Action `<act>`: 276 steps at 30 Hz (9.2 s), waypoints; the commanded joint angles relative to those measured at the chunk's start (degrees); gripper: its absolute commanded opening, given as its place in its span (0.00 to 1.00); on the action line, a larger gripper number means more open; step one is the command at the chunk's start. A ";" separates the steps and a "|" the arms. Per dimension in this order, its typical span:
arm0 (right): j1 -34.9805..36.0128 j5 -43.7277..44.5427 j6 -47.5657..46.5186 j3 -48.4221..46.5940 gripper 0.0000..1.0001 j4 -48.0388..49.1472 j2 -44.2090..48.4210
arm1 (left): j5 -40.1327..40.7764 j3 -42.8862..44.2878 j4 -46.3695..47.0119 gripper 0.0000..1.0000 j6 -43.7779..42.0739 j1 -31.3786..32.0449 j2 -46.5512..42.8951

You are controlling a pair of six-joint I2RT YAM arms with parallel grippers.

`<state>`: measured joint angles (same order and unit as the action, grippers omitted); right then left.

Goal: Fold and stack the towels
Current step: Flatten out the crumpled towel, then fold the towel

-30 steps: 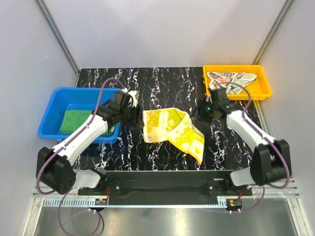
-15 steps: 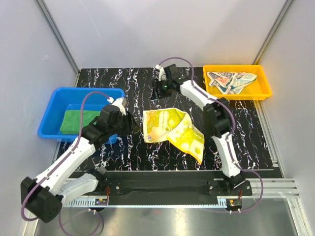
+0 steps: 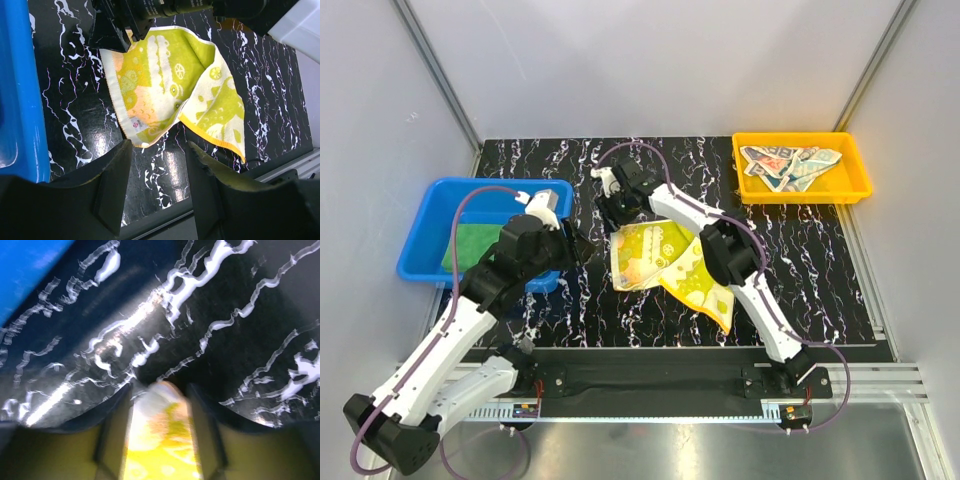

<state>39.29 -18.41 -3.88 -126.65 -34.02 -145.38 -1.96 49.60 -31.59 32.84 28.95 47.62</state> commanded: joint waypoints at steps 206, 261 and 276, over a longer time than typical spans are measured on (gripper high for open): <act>-35.33 15.70 41.59 95.11 0.45 22.42 84.42 | -10.70 19.38 8.48 0.47 -16.67 12.99 50.72; -31.82 5.58 30.34 84.29 0.51 17.06 71.56 | -8.42 43.98 2.07 0.04 -11.30 1.90 76.83; -31.73 4.00 32.79 83.05 0.48 15.83 61.45 | -0.52 46.92 -7.87 0.49 -13.86 -2.23 69.65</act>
<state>7.38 -14.20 27.22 -42.57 -18.48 -83.61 -7.81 99.70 -36.86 18.92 25.54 126.41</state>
